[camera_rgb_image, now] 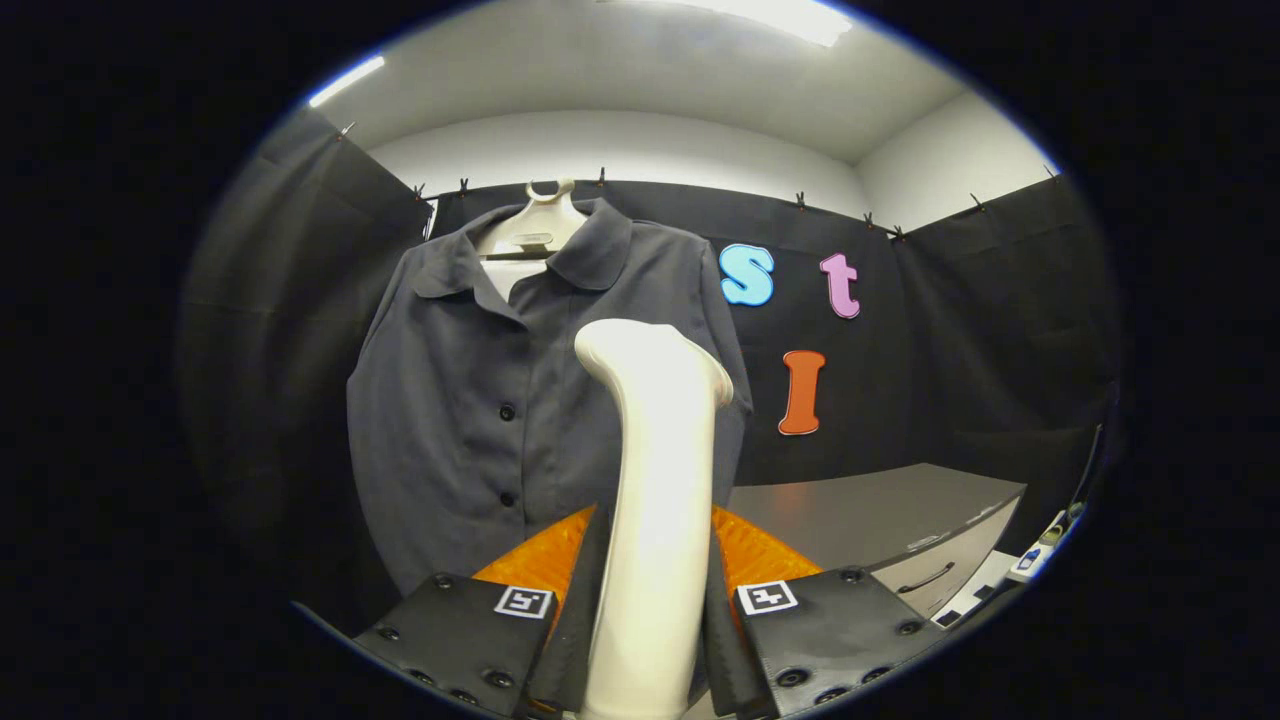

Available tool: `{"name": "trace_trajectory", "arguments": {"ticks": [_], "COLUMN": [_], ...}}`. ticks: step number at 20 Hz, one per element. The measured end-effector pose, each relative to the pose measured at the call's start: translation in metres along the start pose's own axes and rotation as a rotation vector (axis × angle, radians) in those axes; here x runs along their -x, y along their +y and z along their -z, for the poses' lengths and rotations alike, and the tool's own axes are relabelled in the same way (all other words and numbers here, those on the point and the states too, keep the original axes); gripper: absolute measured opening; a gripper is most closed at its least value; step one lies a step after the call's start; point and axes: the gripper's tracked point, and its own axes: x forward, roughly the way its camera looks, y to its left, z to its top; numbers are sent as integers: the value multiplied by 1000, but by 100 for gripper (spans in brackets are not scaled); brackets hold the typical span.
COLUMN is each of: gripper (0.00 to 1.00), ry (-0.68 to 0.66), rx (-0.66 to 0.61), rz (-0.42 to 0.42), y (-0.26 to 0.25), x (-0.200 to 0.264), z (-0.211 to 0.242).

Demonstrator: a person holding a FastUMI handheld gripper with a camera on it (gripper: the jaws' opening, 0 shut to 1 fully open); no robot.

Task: Iron the clothes twice with a garment steamer, once on the left side and once on the right side.

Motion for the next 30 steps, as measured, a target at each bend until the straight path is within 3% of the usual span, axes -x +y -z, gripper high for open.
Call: {"name": "trace_trajectory", "arguments": {"ticks": [11,30], "gripper": [53,53], "ry": [34,270], "rx": [35,80], "rz": [-29,-59], "y": [32,32], "x": [-40,10], "z": [25,145]}}
